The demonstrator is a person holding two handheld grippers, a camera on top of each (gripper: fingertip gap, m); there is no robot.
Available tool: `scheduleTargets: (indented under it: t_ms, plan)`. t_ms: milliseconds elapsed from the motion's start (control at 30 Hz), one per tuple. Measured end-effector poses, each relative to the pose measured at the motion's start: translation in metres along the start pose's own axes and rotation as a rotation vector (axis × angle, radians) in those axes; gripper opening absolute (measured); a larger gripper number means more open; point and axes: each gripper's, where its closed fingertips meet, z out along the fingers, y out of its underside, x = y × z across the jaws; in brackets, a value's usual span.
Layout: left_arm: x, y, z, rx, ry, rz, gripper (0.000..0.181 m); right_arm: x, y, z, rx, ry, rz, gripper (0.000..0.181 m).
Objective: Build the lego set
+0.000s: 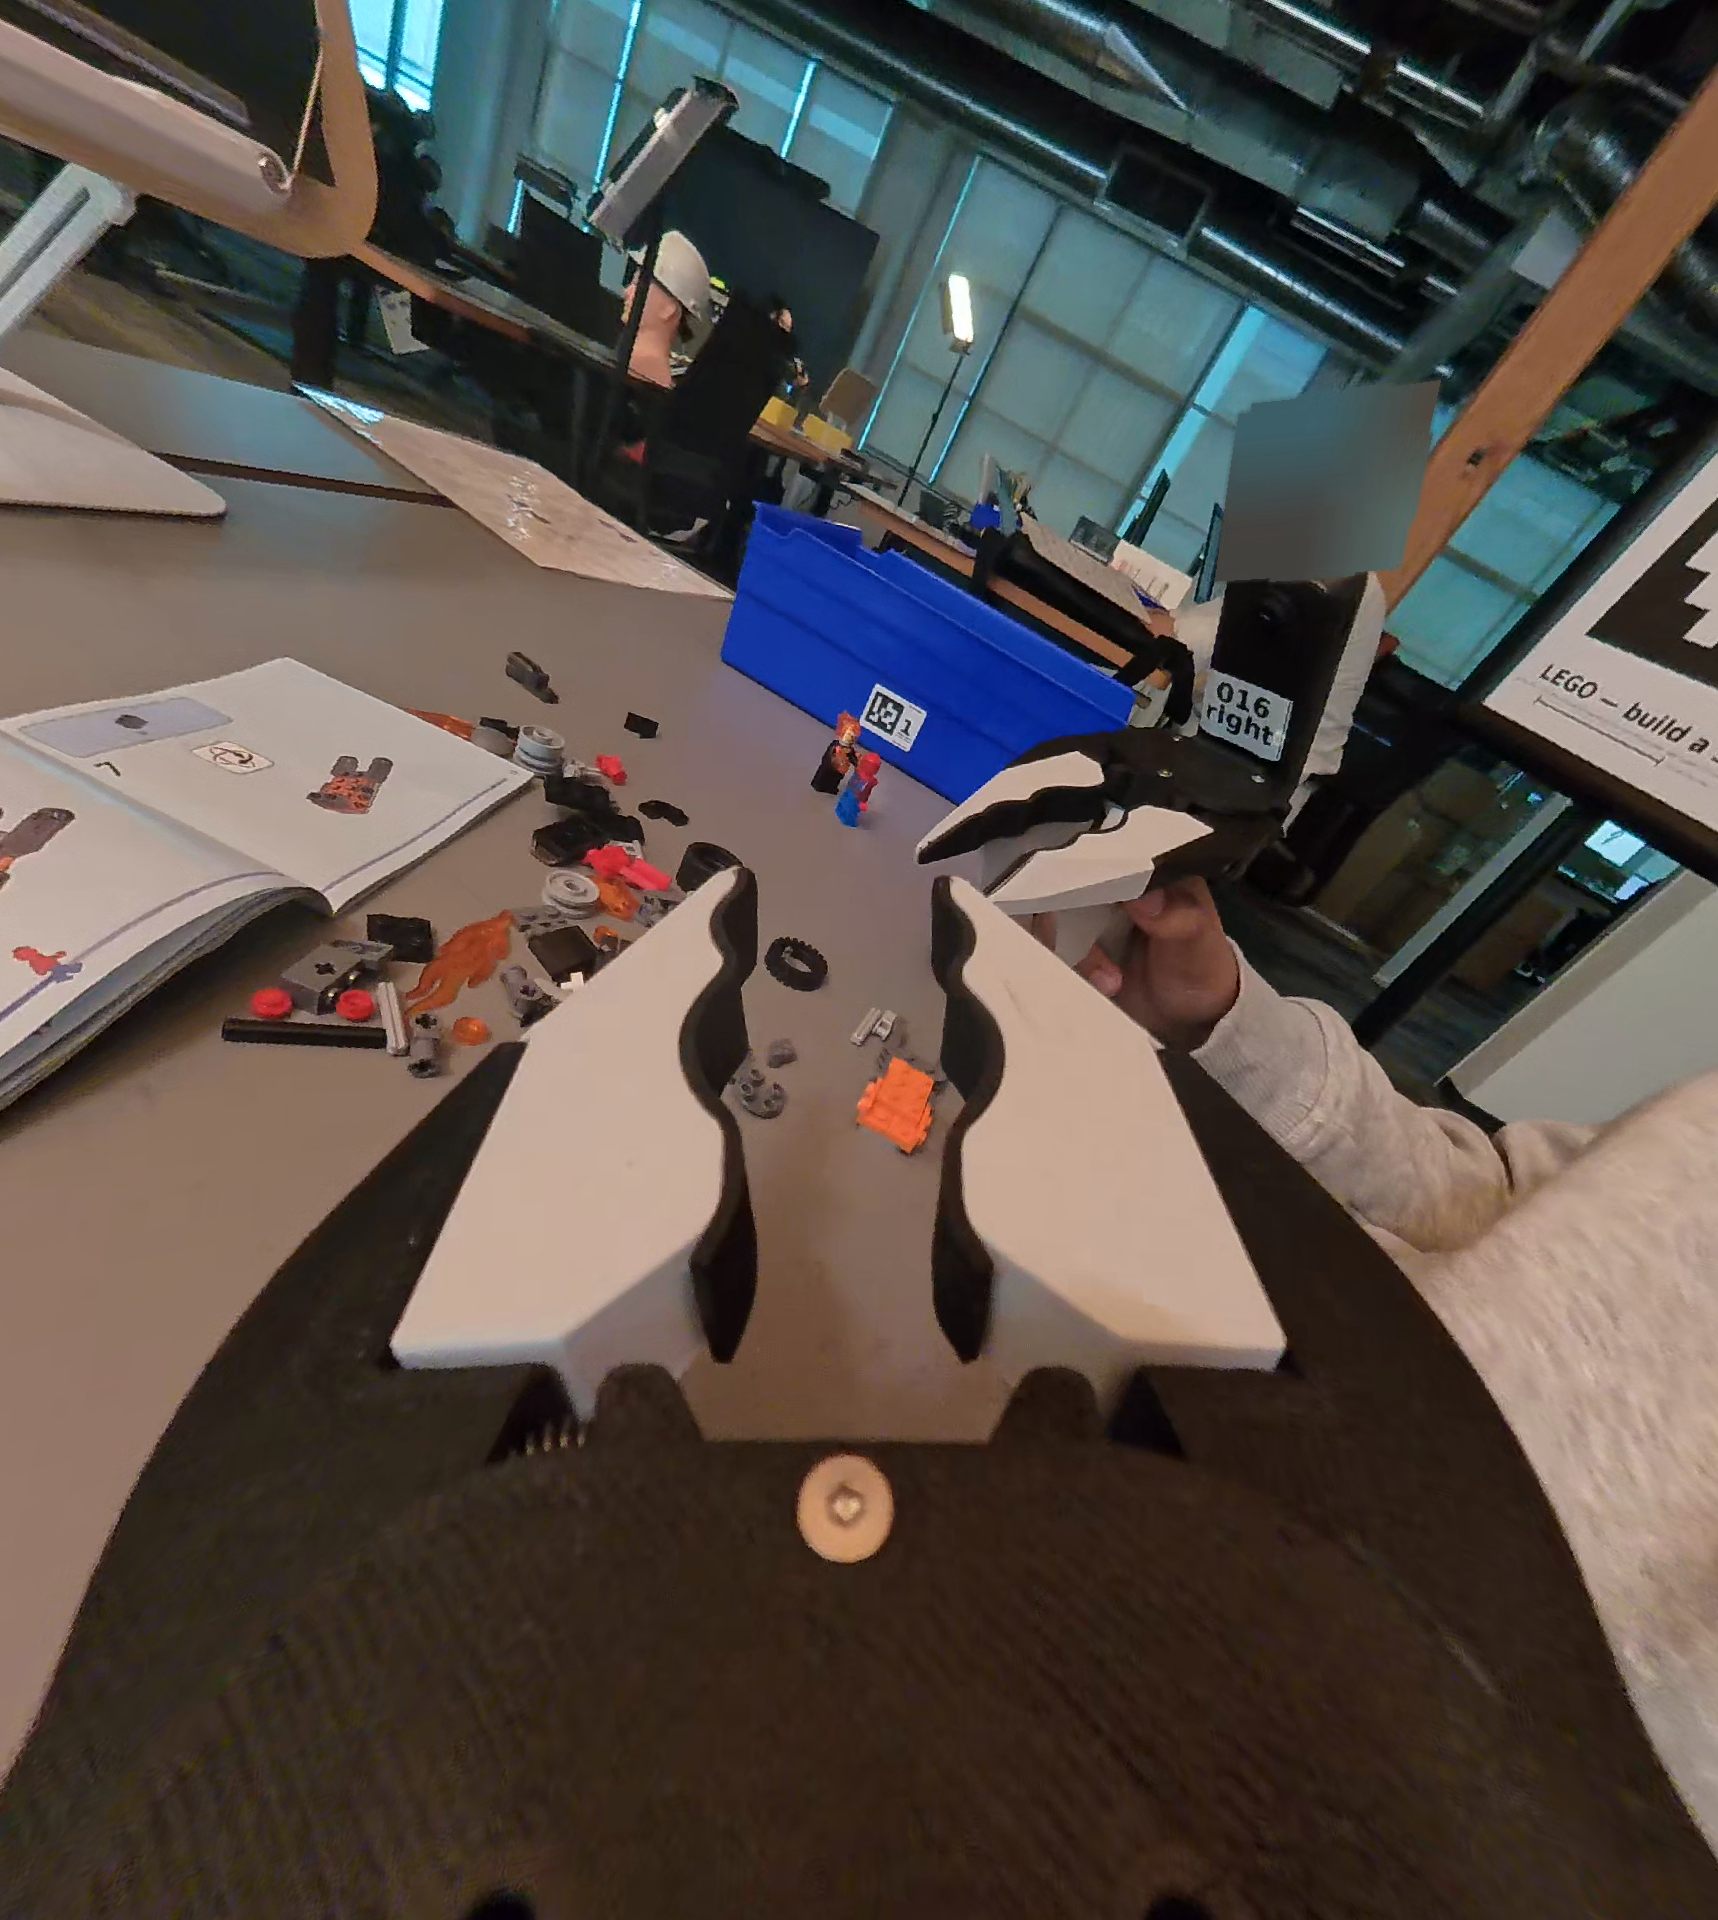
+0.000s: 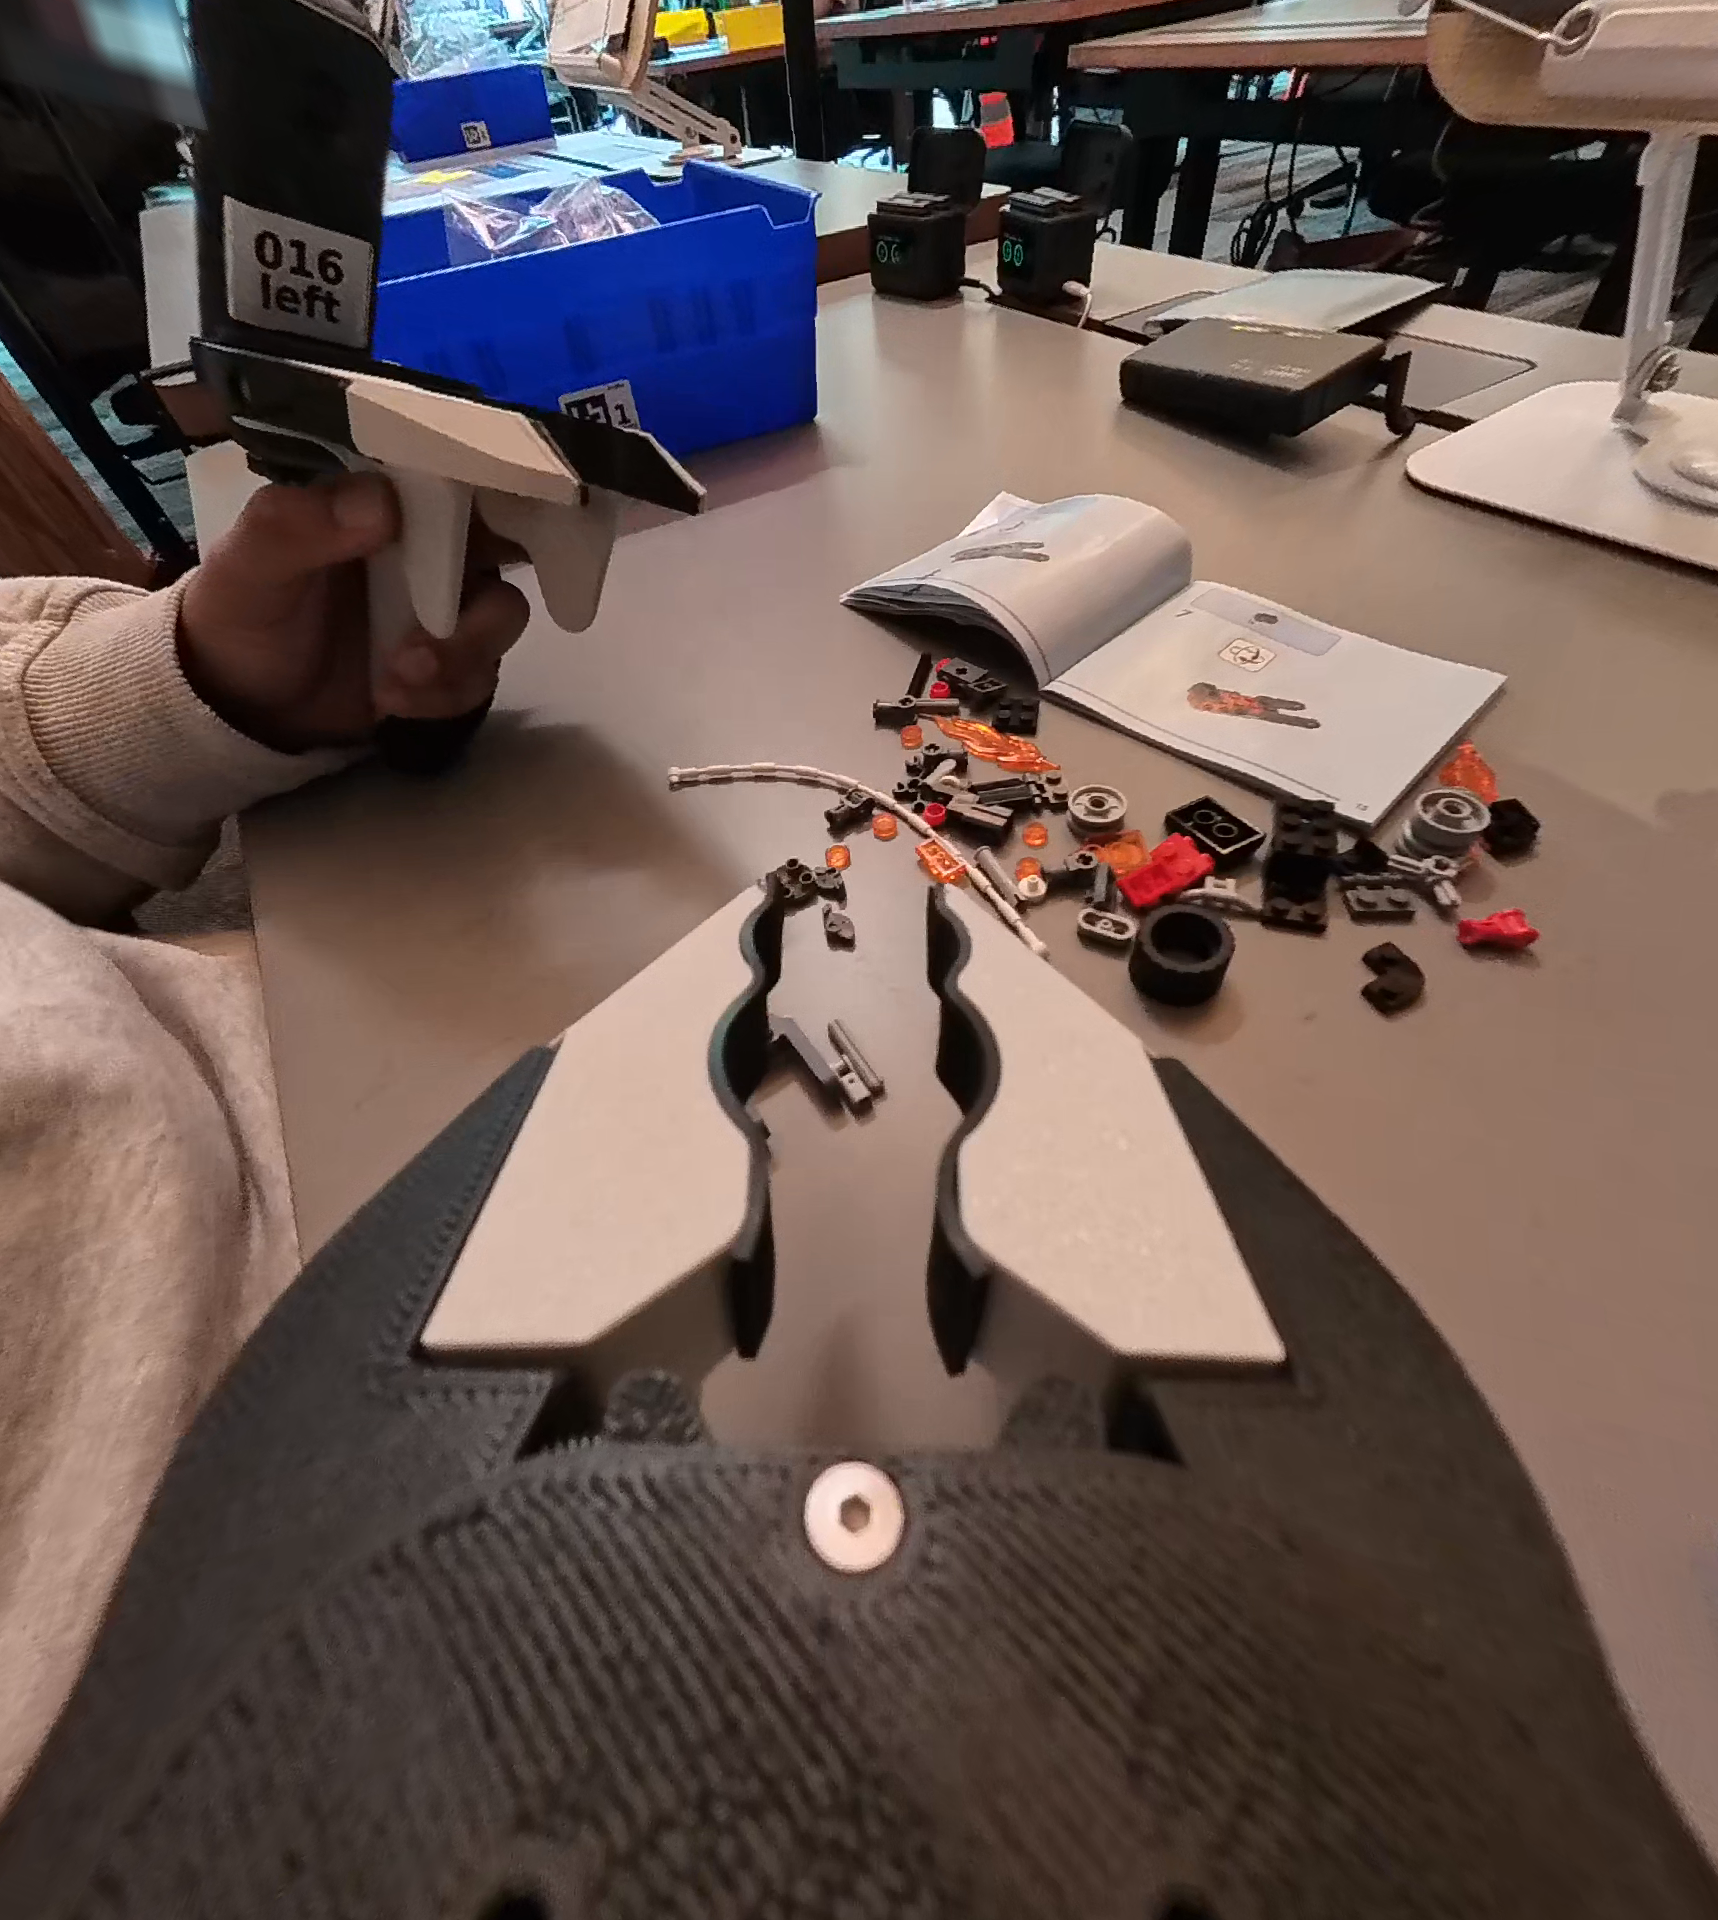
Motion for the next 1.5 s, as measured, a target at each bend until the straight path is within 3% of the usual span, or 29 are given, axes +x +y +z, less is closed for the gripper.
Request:
scheduleTargets:
  t_ms: [100,300,500,633,800,867,967,1167,1300,1433,1500]
  plan:
    - [-0.003,-0.003,-0.001,0.012,-0.036,0.020,0.031,0.000,0.000,0.000,-0.002,0.005,-0.008,0.026]
    - [-0.034,-0.017,-0.016,0.079,-0.320,0.139,0.034,0.000,0.001,0.001,-0.007,0.017,-0.018,0.026]
    - [-0.039,-0.011,-0.013,0.034,-0.367,0.166,0.040,0.007,-0.004,-0.003,0.027,0.031,0.007,0.026]
    - [-0.045,0.005,-0.006,-0.139,-0.396,0.178,0.040,0.007,-0.011,-0.011,0.090,0.021,0.024,0.024]
    - [-0.068,0.004,0.000,-0.293,-0.494,0.368,0.040,0.015,-0.015,-0.013,0.116,0.079,-0.001,0.028]
    - [-0.080,0.002,0.007,-0.335,-0.493,0.408,0.038,0.026,-0.023,-0.012,0.149,0.152,-0.020,0.039]
    - [-0.094,0.003,0.022,-0.384,-0.407,0.409,0.028,0.040,-0.050,-0.009,0.258,0.223,-0.046,0.039]
    - [-0.095,-0.013,0.041,-0.352,-0.238,0.396,0.008,0.062,-0.084,0.024,0.217,0.174,-0.011,0.041]
    - [-0.102,-0.022,0.034,-0.323,-0.291,0.441,0.006,0.069,-0.086,0.044,0.233,0.072,0.025,0.036]
    - [-0.112,-0.015,0.031,-0.360,-0.313,0.434,0.006,0.064,-0.076,0.056,0.225,-0.033,0.084,0.036]
    - [-0.116,-0.012,0.028,-0.376,-0.328,0.436,0.008,0.066,-0.069,0.058,0.191,-0.008,0.050,0.036]
